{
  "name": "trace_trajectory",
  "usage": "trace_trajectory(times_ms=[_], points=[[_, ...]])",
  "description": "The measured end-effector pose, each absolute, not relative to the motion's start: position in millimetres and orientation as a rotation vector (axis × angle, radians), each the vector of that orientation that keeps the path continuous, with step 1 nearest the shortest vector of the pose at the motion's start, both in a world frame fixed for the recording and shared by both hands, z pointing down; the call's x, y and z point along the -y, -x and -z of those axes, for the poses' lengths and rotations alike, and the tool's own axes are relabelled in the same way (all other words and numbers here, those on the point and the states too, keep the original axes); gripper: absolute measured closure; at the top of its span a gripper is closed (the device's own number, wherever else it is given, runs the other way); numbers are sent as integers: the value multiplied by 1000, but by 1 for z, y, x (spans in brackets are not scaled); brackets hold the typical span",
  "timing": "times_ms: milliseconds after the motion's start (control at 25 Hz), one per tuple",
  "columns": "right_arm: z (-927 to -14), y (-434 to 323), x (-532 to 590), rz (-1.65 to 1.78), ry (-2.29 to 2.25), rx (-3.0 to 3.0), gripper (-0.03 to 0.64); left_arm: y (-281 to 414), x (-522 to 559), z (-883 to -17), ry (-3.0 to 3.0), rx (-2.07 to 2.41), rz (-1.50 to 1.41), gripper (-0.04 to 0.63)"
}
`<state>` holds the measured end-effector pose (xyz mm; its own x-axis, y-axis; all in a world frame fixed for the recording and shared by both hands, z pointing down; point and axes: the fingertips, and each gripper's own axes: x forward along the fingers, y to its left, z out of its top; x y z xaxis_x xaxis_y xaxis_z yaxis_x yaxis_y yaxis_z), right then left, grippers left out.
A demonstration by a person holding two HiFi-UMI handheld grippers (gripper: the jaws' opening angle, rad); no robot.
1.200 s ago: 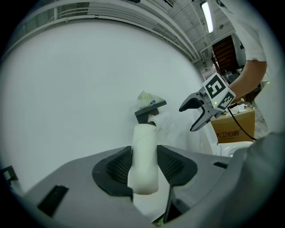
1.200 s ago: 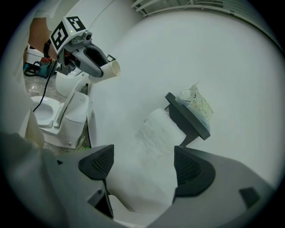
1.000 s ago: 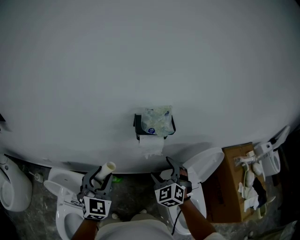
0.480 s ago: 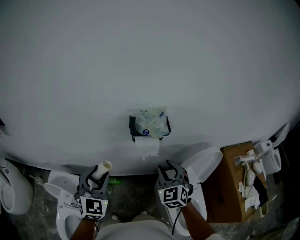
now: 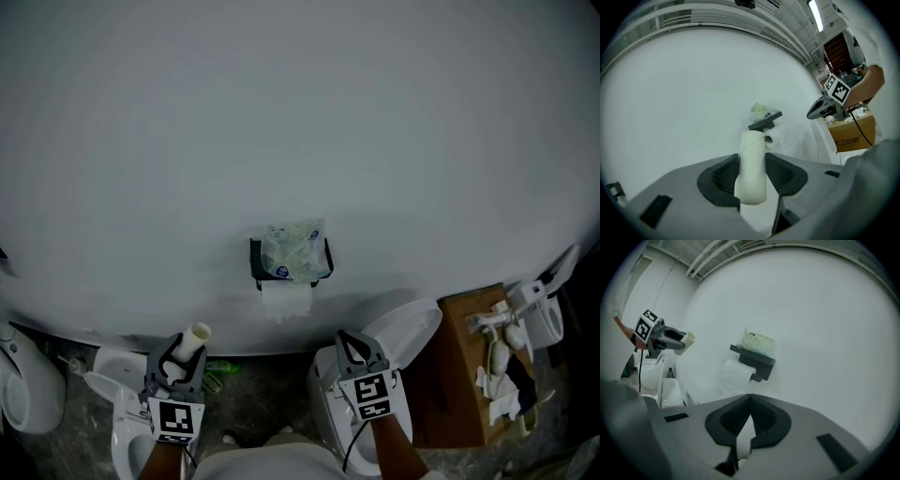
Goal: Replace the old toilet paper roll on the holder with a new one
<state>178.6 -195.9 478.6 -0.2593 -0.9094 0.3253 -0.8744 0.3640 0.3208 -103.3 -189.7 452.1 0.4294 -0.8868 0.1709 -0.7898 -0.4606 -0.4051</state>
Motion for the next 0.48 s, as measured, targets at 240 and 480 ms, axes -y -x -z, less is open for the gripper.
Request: trace_trajectory(times_ms=[240,480], points=[[-456,-206,179,70,-1626,2232,617,108,192,-441,2423,-1497,485,408],[-431,-233,168,45,-1753,2238,617,115,196,-425,2392,-1544,408,408]])
